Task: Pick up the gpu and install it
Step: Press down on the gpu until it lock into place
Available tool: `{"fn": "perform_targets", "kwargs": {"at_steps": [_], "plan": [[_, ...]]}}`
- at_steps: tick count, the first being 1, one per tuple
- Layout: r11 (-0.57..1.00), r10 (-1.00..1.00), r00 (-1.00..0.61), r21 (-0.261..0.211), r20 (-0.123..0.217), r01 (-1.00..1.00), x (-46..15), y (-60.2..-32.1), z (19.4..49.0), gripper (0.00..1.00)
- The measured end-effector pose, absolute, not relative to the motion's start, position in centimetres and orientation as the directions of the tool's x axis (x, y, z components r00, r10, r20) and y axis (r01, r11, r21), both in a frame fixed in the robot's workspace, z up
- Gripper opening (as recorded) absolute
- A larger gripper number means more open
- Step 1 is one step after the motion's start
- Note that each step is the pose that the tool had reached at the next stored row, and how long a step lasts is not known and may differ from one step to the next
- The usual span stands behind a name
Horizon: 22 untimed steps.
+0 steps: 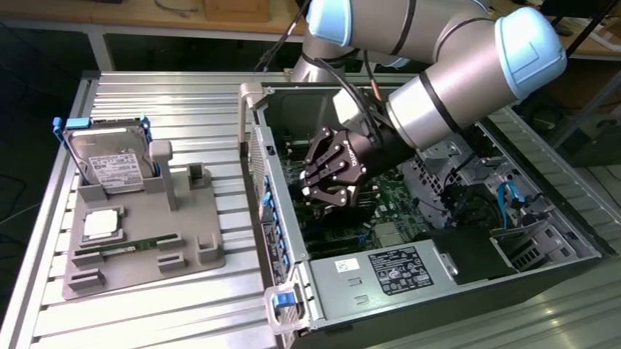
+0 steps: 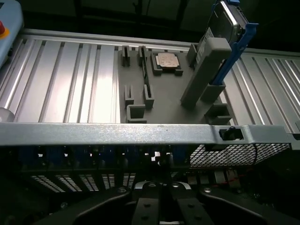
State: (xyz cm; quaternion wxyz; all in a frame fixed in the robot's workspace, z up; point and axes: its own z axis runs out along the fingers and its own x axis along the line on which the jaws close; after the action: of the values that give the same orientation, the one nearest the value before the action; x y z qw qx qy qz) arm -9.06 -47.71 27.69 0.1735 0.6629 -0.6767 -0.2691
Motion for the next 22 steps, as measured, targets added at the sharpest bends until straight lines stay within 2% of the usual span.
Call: {"fn": "perform_targets", "kwargs": {"at_steps": [4,22], "plan": [[-0.024,-0.991,-0.06,0.594,-0.122,-0.804,-9.0,-47.7,28.5,0.11],[-0.026,-0.99,-0.059,0.587,-0.126,-0.809,-9.3,-45.7,28.2,0.11]]}}
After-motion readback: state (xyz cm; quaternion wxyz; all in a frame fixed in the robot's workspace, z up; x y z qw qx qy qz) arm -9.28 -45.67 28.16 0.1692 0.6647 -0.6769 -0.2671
